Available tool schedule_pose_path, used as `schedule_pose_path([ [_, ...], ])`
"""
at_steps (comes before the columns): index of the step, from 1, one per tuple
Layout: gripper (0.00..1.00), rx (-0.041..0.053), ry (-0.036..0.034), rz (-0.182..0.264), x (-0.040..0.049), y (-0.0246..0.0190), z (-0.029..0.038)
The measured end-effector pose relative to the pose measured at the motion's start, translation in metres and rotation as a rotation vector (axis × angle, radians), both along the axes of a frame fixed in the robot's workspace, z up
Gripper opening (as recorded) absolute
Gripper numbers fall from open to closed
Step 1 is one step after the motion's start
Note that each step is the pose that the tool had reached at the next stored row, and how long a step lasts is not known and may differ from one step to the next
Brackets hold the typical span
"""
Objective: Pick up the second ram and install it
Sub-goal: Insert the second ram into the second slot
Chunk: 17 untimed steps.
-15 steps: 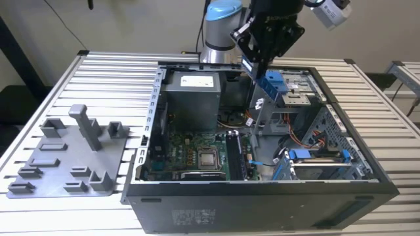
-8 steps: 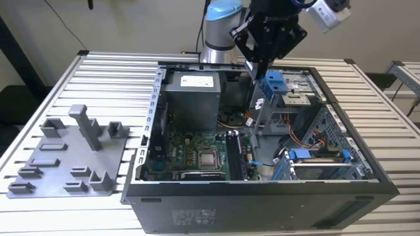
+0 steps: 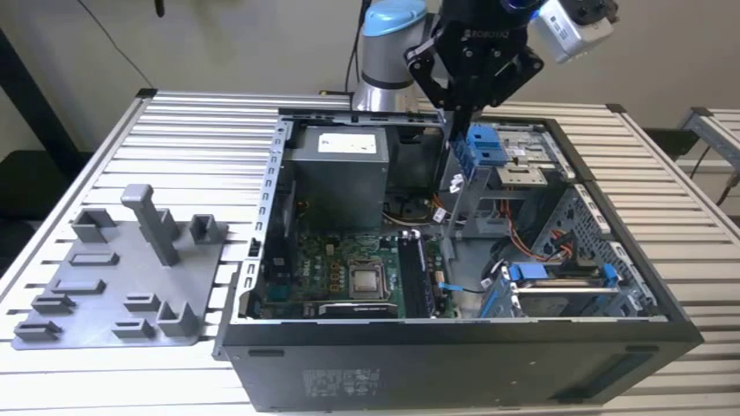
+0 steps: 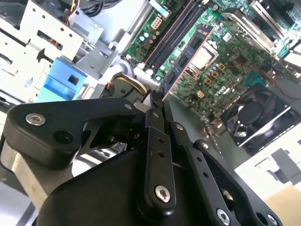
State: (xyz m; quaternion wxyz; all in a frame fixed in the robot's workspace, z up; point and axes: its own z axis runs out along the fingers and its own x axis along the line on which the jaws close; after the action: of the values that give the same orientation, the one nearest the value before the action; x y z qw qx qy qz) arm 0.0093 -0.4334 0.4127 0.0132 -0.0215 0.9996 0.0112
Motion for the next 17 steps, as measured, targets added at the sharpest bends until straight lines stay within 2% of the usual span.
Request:
schedule_pose_path([
  [10,0.14,0.0,0.0,-0.088,0.0,0.0,-0.0009],
  [17,0.14,-0.0001,0.0,-0.092,0.0,0.0001,-0.0013],
])
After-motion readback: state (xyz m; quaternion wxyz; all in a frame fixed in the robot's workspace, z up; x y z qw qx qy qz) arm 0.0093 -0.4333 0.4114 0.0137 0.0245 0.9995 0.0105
